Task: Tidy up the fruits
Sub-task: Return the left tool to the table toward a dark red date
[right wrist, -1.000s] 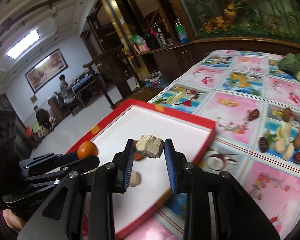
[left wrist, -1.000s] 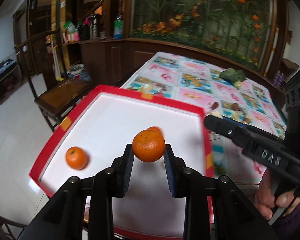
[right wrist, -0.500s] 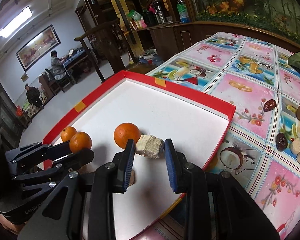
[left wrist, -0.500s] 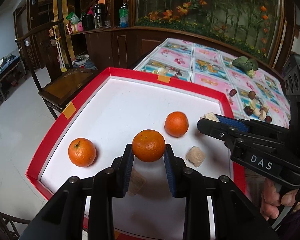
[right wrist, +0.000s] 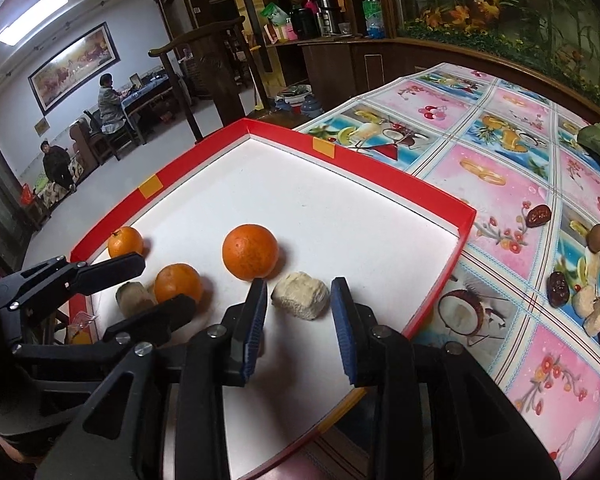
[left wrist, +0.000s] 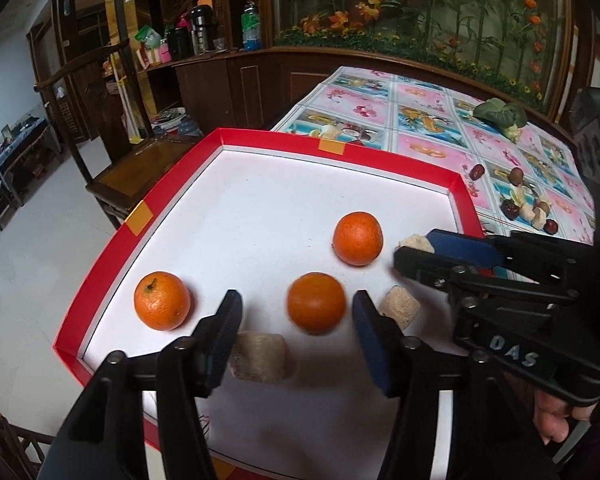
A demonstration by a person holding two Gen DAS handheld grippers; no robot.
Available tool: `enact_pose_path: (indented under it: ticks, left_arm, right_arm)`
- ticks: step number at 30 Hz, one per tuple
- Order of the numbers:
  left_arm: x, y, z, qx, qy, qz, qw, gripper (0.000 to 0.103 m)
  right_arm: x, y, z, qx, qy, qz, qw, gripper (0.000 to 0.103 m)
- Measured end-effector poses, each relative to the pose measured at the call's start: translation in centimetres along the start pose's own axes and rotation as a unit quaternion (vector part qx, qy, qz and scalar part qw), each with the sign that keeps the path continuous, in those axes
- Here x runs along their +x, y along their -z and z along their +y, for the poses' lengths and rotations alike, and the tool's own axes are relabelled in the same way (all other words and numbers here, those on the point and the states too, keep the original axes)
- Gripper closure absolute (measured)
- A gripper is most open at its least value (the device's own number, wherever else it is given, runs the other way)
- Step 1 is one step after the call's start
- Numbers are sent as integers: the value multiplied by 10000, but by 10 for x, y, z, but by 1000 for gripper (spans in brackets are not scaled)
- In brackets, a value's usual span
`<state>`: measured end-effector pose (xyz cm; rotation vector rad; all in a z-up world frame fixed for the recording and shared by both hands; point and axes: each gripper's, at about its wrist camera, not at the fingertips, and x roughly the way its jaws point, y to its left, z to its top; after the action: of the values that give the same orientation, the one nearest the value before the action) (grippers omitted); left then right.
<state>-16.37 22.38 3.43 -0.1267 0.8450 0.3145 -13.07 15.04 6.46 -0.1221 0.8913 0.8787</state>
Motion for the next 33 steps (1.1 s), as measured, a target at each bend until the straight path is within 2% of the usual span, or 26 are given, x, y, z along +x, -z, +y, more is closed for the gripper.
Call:
enact_pose_path:
  ticks: [2,3,5,9,14,19,25,30,33]
  left_arm:
    - [-2,-1,1,-75,-20,-7,10000,35]
    - [-4,-2,1,-99,-33,-21,9999,34]
    - [-9,-4,-1,-115,-51,-68,9999,34]
    - [-21,-9,-15,9,-114,-211,9997,27]
    - [-36,-14,-44,350,-17,-370,9987,26]
    - [-41,-19,-84,793,245,-440,9956,25]
    - [-30,-23,-135,1274,676,-282,9891,25]
    - [-8,-29,-166,1499,814,-94,9853,25]
    - [6,-30,-177,1557,840,70,9842,25]
  right_arm:
    - [-7,-2,-4,97,-113,-107,9998,60]
    - [-13,-3,-7,145,-167,-213,9995,56]
    - [-27,-4,-12,186,-202,-457,9986,53]
    - [-51,-6,-32,429,-307,-766,9957,52]
    - [-66,-6,-64,817,-333,-772,9931,53]
    - [-88,13,-111,882,223,-692,9934,53]
    - [-109,42,-172,718,1071,-438,9907,53]
    - [-103,55,-203,703,1380,23,9879,53]
    - [-97,56,-208,773,1445,161,9864,53]
